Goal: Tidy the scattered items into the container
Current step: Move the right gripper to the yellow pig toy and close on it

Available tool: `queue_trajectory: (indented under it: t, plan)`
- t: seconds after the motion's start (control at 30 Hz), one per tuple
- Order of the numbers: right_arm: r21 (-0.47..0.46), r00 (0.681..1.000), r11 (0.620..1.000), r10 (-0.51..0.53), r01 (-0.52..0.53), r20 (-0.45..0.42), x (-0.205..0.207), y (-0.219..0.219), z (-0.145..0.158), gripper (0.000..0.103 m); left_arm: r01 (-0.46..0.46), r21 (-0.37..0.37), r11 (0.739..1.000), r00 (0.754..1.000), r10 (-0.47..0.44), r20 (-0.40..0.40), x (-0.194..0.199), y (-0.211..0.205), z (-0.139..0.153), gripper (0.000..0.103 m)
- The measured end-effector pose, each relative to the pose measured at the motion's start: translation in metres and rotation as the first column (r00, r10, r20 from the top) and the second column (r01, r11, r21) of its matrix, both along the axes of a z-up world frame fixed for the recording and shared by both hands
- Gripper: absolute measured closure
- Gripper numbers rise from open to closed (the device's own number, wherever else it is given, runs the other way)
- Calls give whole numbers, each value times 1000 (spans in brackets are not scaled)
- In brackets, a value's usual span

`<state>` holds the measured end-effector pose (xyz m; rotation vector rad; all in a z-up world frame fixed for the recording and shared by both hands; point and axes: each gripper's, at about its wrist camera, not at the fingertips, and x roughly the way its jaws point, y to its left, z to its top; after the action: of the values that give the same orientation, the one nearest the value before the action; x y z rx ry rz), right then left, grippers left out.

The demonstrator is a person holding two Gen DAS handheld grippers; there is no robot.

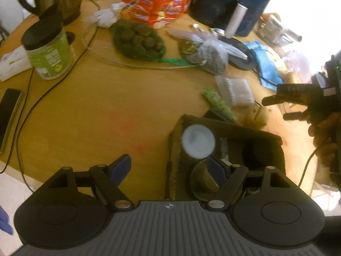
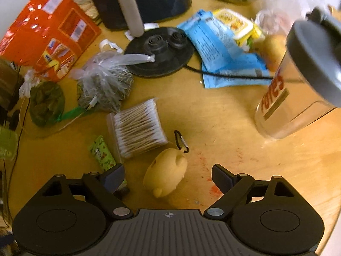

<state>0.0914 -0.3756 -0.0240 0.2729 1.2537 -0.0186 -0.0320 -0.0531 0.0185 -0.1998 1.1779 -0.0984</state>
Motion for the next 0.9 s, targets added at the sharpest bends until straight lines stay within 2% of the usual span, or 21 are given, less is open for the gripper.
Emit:
queue_trajectory:
  t: [0.23,0.43,0.7,0.9]
  plan:
    - [52,992,995,-79,84,-95,22,-3,-22,17,-17,13,1000,999,16,28,5,9,17,25]
    - [65,981,989,-123,133,-148,29,-5,-36,20,-18,11,1000,1000,18,7,4,11,7,25]
    - [74,970,982,-155,171,-186,29,-5,-47,25,-6,-7,1000,1000,6,-11,0,5,-1,25]
    - [75,965,981,-162,181,-203,32,0,-54,34,-10,-6,1000,1000,10,-6,-1,6,0,25]
